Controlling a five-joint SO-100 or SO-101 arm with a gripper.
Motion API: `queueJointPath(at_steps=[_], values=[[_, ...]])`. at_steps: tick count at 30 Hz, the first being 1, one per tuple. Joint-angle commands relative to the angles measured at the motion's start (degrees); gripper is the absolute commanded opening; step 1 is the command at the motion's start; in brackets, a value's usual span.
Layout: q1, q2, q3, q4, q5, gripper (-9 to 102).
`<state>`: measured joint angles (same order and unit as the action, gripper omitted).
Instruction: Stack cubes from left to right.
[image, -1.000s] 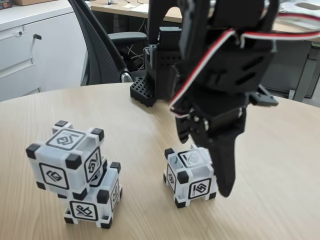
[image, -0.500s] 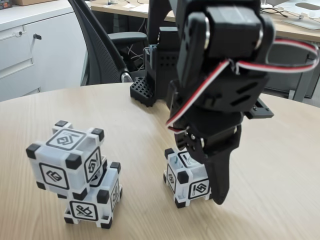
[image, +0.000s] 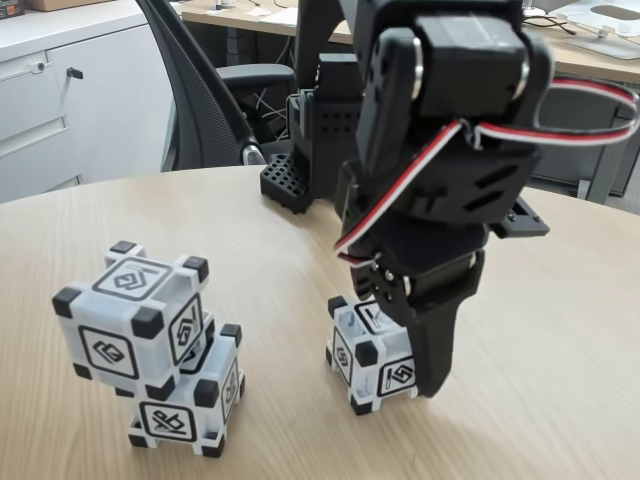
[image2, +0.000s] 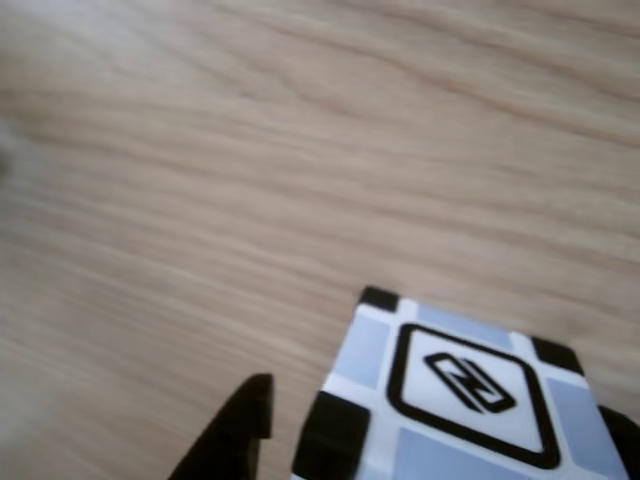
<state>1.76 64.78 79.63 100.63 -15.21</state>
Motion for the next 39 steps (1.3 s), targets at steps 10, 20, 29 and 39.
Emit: queueJointPath(at_steps=[10, 20, 29, 39], values=[[0.7, 0.3, -0.3, -3.5, 1.1, 8], [0.6, 2.1, -0.9, -3.3, 2.5, 0], [0.4, 18.4, -0.5, -2.7, 3.4, 0], [-0.4, 33.0, -1.1, 3.3, 7.9, 0]])
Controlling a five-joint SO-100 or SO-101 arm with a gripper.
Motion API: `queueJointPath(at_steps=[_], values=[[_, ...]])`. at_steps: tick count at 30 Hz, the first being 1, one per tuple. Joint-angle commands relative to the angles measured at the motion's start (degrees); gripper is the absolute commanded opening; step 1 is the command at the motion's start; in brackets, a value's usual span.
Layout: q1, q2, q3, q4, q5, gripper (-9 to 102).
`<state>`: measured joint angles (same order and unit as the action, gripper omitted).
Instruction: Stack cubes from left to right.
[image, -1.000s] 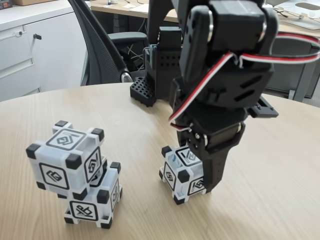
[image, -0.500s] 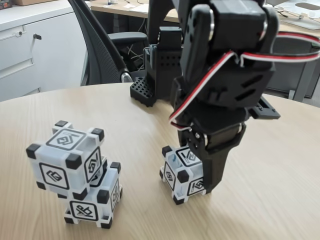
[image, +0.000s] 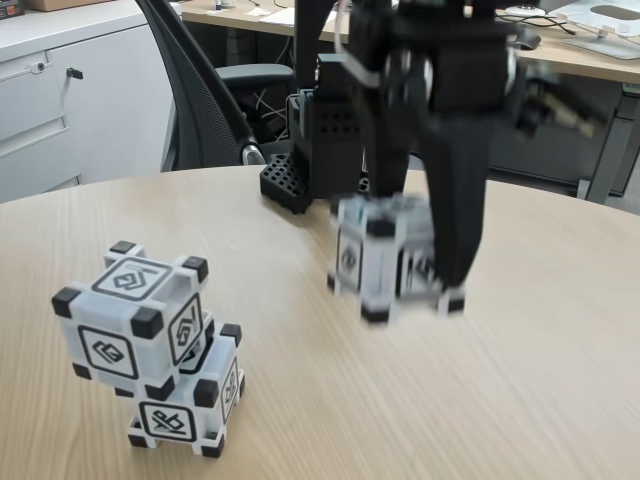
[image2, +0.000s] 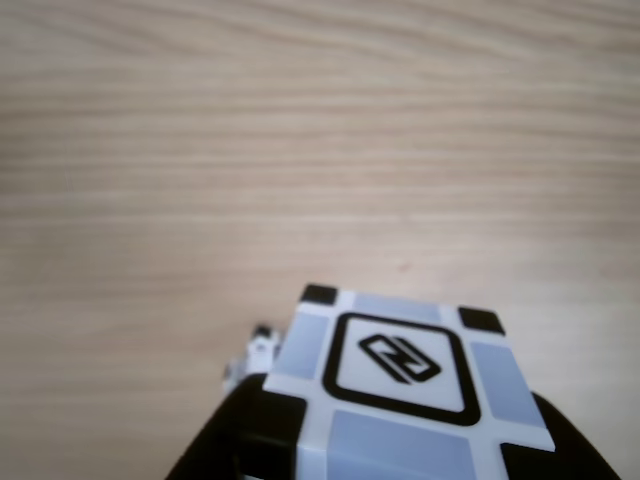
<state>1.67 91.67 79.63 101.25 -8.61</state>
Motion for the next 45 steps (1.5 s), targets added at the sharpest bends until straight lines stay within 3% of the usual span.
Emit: queueJointPath(at_steps=[1, 11, 31, 45], values=[[-0.3, 7.2, -1.1, 3.9, 2.1, 0], [1.2, 13.4, -0.4, 4.5, 1.7, 0], [24.8, 14.1, -1.0, 4.2, -9.8, 0], [26.6, 5.7, -3.3, 4.0, -10.9, 0]])
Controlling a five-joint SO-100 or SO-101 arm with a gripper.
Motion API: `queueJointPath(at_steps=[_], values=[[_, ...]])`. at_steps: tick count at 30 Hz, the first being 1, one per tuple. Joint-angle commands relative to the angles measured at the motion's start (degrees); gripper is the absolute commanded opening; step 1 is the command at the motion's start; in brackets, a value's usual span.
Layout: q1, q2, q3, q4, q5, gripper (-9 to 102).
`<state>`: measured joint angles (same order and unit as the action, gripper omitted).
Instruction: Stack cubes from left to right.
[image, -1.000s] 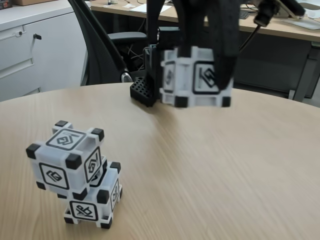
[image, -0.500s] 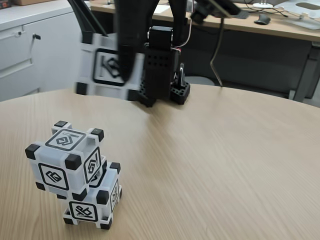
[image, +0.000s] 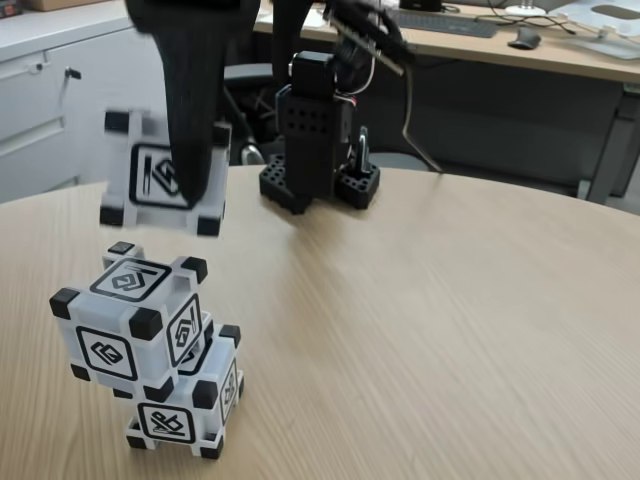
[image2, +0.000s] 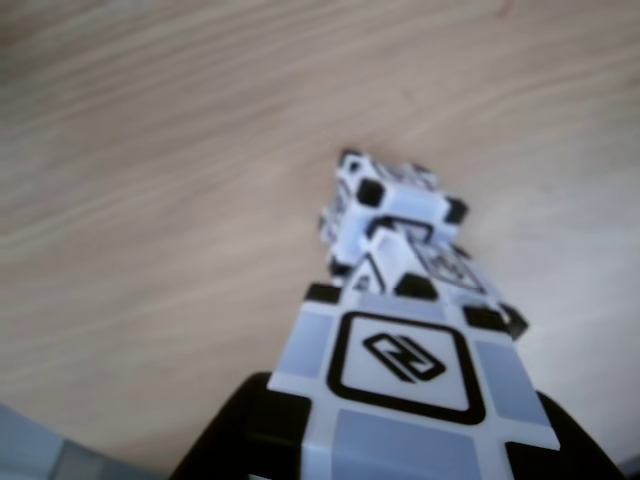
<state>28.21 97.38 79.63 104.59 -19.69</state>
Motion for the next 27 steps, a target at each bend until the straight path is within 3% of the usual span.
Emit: queueJointPath(at_steps=[1, 27], values=[[0.1, 0.0, -3.7, 0.6, 0.2, 0], [0.2, -3.3, -9.8, 0.6, 5.1, 0]])
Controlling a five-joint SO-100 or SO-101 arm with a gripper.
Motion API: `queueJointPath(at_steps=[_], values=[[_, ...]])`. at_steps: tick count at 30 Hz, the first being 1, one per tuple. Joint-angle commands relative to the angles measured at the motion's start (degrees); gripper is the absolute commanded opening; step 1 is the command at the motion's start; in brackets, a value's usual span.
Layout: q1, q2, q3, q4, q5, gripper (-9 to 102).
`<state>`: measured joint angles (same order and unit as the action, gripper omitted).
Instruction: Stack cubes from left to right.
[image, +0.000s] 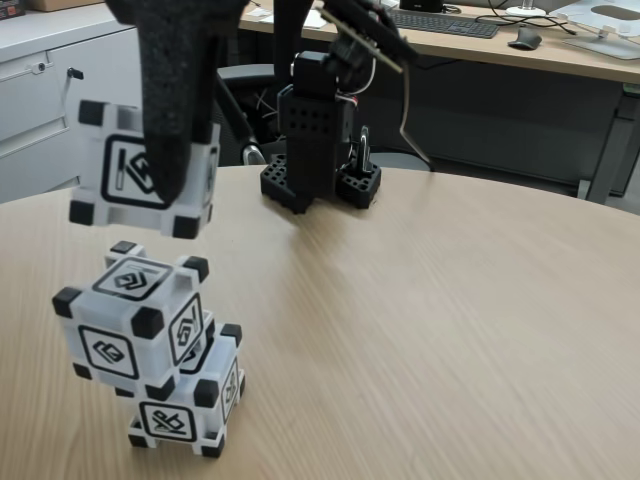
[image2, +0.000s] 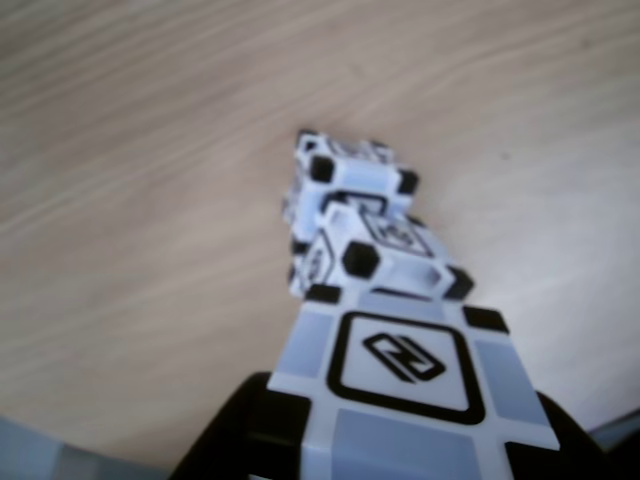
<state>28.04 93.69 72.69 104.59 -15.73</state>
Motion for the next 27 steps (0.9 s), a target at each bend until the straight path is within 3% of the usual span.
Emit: queueJointPath(at_steps=[1, 27], values=[[0.4, 0.3, -2.8, 0.6, 1.5, 0], [0.4, -2.7, -6.2, 0.5, -1.6, 1]])
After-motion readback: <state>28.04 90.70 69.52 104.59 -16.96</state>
